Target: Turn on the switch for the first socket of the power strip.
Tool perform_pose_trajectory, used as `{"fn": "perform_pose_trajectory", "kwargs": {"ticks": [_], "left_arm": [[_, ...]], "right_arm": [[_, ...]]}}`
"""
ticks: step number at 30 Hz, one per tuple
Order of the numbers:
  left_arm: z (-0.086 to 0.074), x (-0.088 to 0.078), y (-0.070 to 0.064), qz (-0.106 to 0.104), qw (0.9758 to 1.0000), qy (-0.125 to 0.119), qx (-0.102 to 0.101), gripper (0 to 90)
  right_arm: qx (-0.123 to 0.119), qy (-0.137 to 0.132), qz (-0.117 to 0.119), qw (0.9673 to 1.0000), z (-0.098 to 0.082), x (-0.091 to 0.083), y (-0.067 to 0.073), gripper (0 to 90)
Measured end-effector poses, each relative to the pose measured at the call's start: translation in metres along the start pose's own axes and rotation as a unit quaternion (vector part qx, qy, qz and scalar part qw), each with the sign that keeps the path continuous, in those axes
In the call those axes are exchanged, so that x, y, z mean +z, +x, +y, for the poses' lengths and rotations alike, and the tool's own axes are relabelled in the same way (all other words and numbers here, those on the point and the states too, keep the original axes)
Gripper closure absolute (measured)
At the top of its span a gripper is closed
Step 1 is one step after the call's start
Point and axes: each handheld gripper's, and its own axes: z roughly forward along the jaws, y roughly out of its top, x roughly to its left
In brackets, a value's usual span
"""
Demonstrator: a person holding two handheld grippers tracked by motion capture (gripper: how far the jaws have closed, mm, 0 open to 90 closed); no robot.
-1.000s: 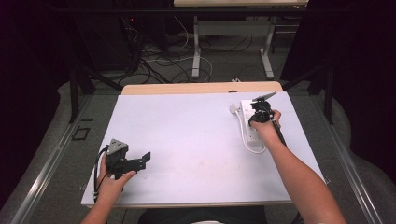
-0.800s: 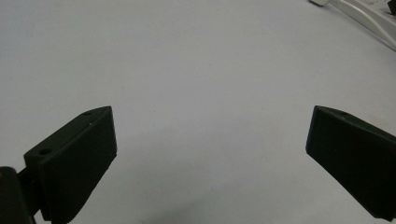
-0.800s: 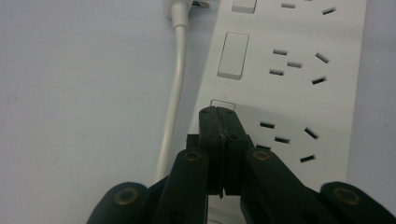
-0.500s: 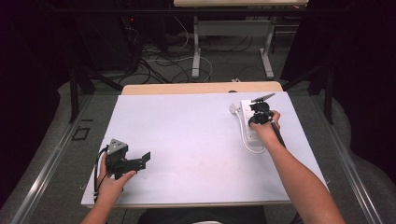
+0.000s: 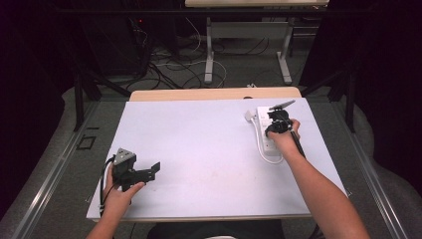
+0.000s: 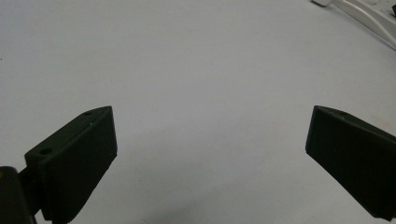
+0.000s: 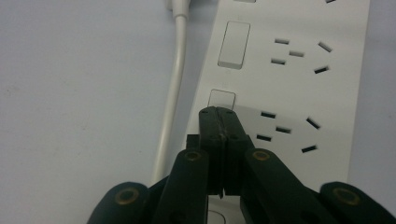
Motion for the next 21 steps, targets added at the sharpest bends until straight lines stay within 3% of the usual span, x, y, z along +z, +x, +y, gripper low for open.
{"fn": "perform_pose_trajectory", "kwargs": {"ticks": [21], "left_arm": [[0.000, 0.001, 0.000, -0.001, 1.0000, 0.003, -0.001, 2.0]], "right_arm": [[0.002, -0.030, 0.020, 0.9993, 0.002, -0.018, 0.000, 80.8]]}}
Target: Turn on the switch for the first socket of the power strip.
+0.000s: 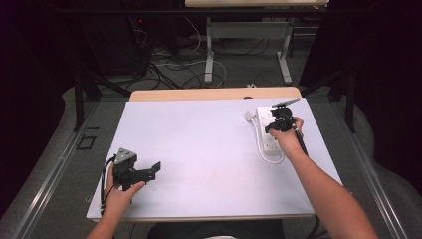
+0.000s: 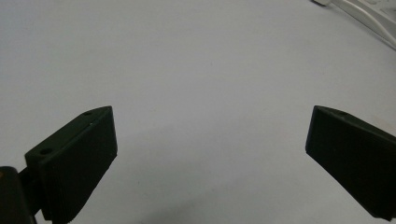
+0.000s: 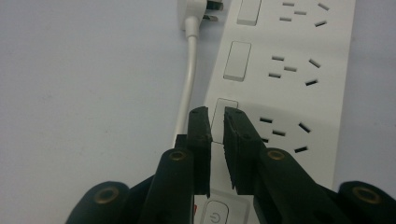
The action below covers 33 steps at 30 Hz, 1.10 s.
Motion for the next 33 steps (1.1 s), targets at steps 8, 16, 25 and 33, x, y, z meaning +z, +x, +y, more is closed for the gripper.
{"fn": "perform_pose_trajectory", "kwargs": {"ticks": [8, 16, 25, 33], "left_arm": [[0.000, 0.000, 0.000, 0.001, 1.0000, 0.000, 0.000, 2.1], [0.000, 0.001, 0.001, 0.003, 1.0000, -0.003, -0.001, 2.1], [0.000, 0.001, 0.001, 0.003, 1.0000, -0.003, 0.000, 2.1], [-0.001, 0.001, 0.001, 0.003, 1.0000, -0.002, -0.002, 2.1]], "right_arm": [[-0.007, -0.002, 0.004, 1.0000, 0.000, -0.007, 0.001, 77.2], [-0.014, -0.008, 0.011, 0.9998, -0.002, -0.014, 0.005, 74.6], [-0.025, -0.011, 0.020, 0.9994, -0.004, -0.022, 0.008, 69.3], [-0.037, -0.020, 0.033, 0.9986, -0.007, -0.030, 0.014, 65.8]]}}
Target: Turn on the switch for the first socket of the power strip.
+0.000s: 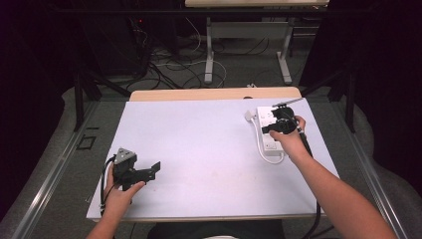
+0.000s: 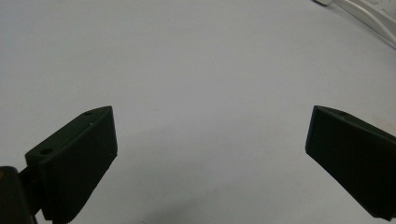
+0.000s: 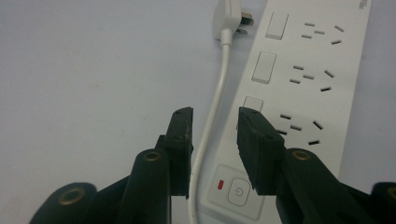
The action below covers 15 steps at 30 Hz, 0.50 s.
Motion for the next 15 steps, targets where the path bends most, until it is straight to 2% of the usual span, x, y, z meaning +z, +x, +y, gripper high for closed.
{"fn": "perform_pose_trajectory", "kwargs": {"ticks": [10, 15], "left_arm": [[0.000, 0.000, 0.000, 0.000, 1.0000, 0.000, 0.001, 2.1], [0.000, 0.000, -0.001, -0.001, 1.0000, 0.001, 0.002, 2.1]], "right_arm": [[-0.039, -0.013, 0.013, 0.9991, -0.007, -0.013, 0.010, 61.2], [-0.045, -0.016, 0.023, 0.9986, -0.010, -0.017, 0.012, 59.9]]}}
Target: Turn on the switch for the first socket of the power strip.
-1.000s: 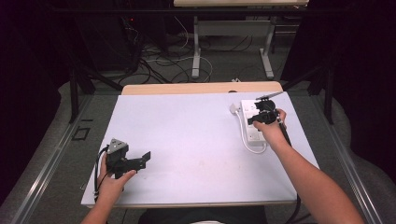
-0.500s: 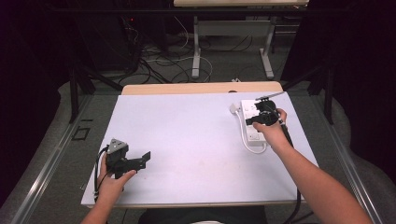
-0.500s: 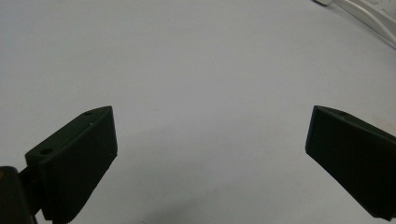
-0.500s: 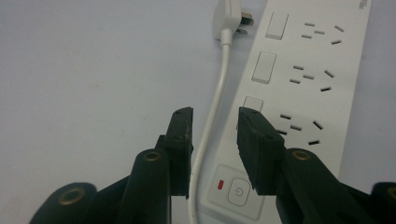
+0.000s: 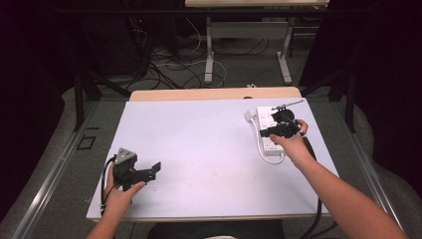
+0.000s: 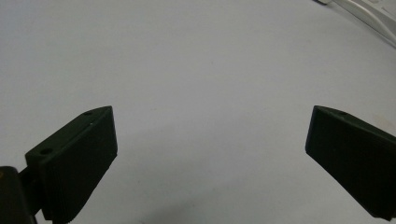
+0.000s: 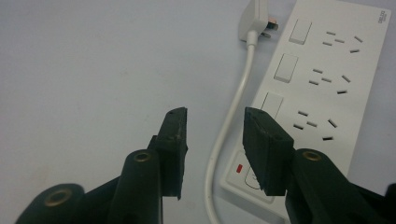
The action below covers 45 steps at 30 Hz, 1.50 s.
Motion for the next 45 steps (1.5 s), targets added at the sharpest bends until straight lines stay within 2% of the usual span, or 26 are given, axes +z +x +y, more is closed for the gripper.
{"fn": "perform_pose_trajectory", "kwargs": {"ticks": [17, 24, 26, 31, 39, 42, 45], "left_arm": [[-0.001, 0.000, 0.000, 0.001, 1.0000, 0.000, -0.002, 2.1], [-0.001, 0.001, 0.000, 0.001, 1.0000, 0.001, -0.001, 2.1], [-0.001, 0.001, 0.000, 0.002, 1.0000, 0.001, -0.002, 2.1], [-0.001, 0.001, 0.000, 0.002, 1.0000, 0.001, -0.001, 2.1], [-0.001, 0.000, 0.000, 0.001, 1.0000, 0.005, -0.001, 2.1], [-0.001, 0.001, 0.000, 0.001, 1.0000, 0.003, -0.002, 2.1], [-0.001, 0.000, 0.000, 0.001, 1.0000, 0.005, -0.002, 2.1]], "right_arm": [[-0.001, -0.004, 0.029, 0.9996, -0.011, -0.011, 0.000, 47.7], [-0.007, -0.018, 0.029, 0.9994, -0.017, -0.018, 0.001, 39.0], [-0.002, -0.023, 0.031, 0.9993, -0.019, -0.020, 0.001, 34.1], [0.010, -0.028, 0.036, 0.9989, -0.024, -0.025, 0.001, 28.8], [0.025, -0.044, 0.027, 0.9983, -0.033, -0.033, 0.000, 16.2], [0.022, -0.049, 0.023, 0.9983, -0.037, -0.035, -0.002, 15.5], [0.014, -0.053, 0.008, 0.9985, -0.041, -0.038, -0.002, 13.8]]}}
